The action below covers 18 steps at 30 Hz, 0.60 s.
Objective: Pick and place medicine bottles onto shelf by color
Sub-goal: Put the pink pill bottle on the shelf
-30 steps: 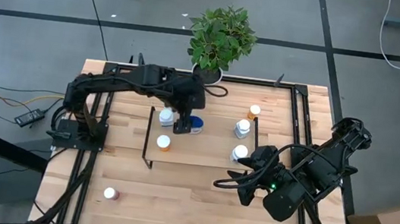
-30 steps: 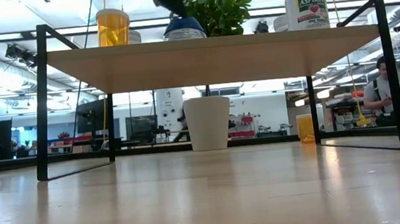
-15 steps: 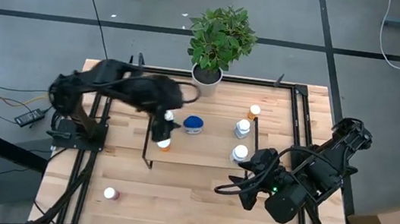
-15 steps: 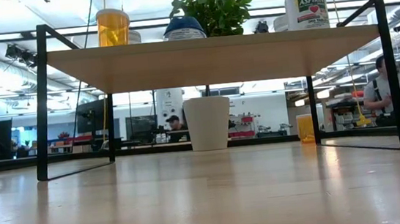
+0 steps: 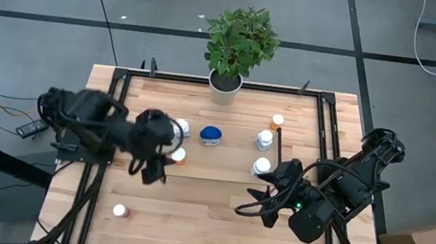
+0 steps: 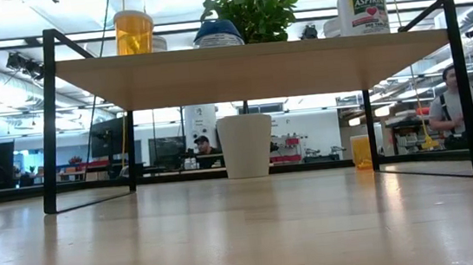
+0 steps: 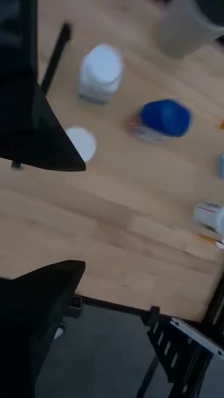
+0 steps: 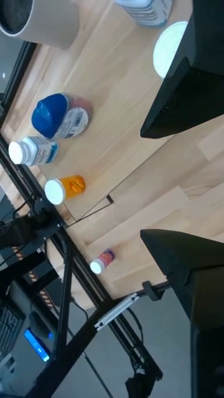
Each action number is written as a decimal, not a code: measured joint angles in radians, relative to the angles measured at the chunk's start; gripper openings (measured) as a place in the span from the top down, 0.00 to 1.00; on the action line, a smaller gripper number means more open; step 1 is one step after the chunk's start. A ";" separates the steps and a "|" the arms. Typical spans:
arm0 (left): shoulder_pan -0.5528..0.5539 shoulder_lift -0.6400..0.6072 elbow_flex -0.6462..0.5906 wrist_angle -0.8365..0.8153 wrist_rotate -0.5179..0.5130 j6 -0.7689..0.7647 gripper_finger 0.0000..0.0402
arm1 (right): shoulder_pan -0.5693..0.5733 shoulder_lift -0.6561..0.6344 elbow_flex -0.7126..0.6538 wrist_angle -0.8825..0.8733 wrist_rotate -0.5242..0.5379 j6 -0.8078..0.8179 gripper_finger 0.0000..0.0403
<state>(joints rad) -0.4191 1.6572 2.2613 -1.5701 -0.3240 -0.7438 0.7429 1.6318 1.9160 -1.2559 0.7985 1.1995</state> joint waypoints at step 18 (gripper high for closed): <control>-0.369 -0.004 -0.138 0.000 -0.013 -0.493 0.42 | 0.026 0.000 0.000 0.033 -0.022 -0.008 0.36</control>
<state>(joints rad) -0.7877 1.6530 2.1229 -1.5701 -0.3370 -1.2369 0.7694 1.6318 1.9160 -1.2232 0.7761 1.1915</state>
